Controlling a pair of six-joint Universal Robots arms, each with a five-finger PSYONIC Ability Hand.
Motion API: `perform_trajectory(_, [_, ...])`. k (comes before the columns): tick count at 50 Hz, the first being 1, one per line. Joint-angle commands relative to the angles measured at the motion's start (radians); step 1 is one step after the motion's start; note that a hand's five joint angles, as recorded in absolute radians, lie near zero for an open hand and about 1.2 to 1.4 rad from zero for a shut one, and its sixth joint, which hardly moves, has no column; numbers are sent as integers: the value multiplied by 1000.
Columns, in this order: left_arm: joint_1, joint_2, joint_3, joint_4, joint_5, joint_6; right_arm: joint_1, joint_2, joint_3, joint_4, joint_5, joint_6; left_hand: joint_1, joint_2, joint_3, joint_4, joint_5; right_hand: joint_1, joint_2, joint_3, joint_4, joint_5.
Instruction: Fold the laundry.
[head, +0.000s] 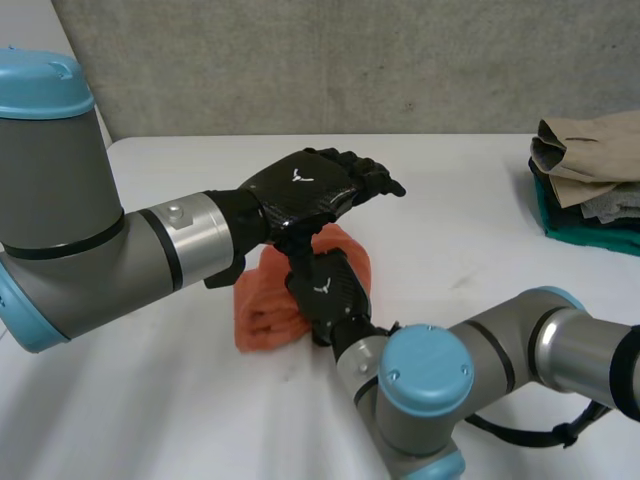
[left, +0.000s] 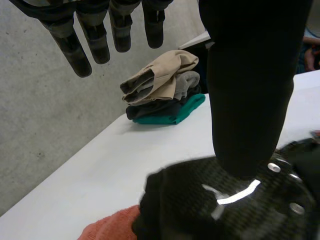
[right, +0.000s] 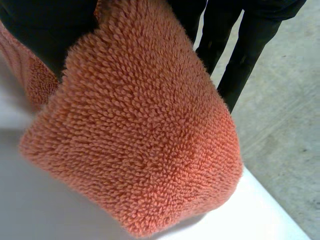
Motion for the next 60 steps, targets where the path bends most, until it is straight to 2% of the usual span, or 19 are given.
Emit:
perform_trajectory(1, [5, 11, 4, 2, -2, 2, -101, -43, -72, -1, -18, 9, 34, 35, 29, 35, 7, 409, 262, 249, 229, 325])
perform_trajectory(6, [39, 21, 17, 8, -22, -2, -183, -65, -147, 16, -30, 10, 34, 35, 29, 35, 7, 409, 262, 249, 229, 325])
perform_trajectory(15, [70, 80, 31, 52, -54, -27, -402, -138, -283, -4, -252, 30, 31, 32, 27, 32, 4, 409, 262, 249, 229, 325])
perform_trajectory(24, [83, 98, 30, 86, -56, -98, -643, -167, -475, -40, -286, 194, 31, 32, 27, 32, 4, 409, 262, 249, 229, 325])
perform_trajectory(29, [82, 98, 24, 87, -56, -100, -798, -149, -556, -100, -344, 286, 31, 32, 27, 32, 4, 409, 262, 249, 229, 325])
perform_trajectory(36, [73, 100, 13, 87, -56, -97, -976, -2, -658, -129, -505, 387, 31, 32, 27, 32, 4, 409, 262, 249, 229, 325])
perform_trajectory(40, [71, 100, 4, 86, -57, -97, -1072, 130, -644, -192, -611, 442, 34, 35, 29, 35, 7, 409, 262, 249, 229, 325])
perform_trajectory(44, [60, 100, -24, 87, -56, -95, -1137, 202, -572, -229, -706, 453, 34, 35, 29, 35, 7, 409, 262, 249, 229, 325])
perform_trajectory(52, [16, 101, -59, 87, -57, -92, -1230, 181, -397, -257, -843, 446, 34, 35, 29, 35, 7, 398, 251, 238, 219, 314])
perform_trajectory(55, [-1, 103, -59, 87, -57, -92, -1240, 138, -359, -267, -857, 449, 34, 35, 29, 35, 7, 246, 99, 86, 67, 162])
perform_trajectory(58, [-19, 121, -59, 87, -57, -92, -1241, 92, -331, -267, -854, 455, 34, 35, 29, 35, 7, -217, -364, -377, -396, -301])
perform_trajectory(59, [-21, 127, -61, 87, -57, -94, -1240, 72, -323, -261, -851, 455, 34, 35, 29, 35, 7, -524, -671, -683, -703, -608])
perform_trajectory(60, [-22, 133, -59, 87, -57, -94, -1238, 63, -320, -255, -851, 455, 34, 35, 29, 35, 7, -669, -816, -829, -849, -753])
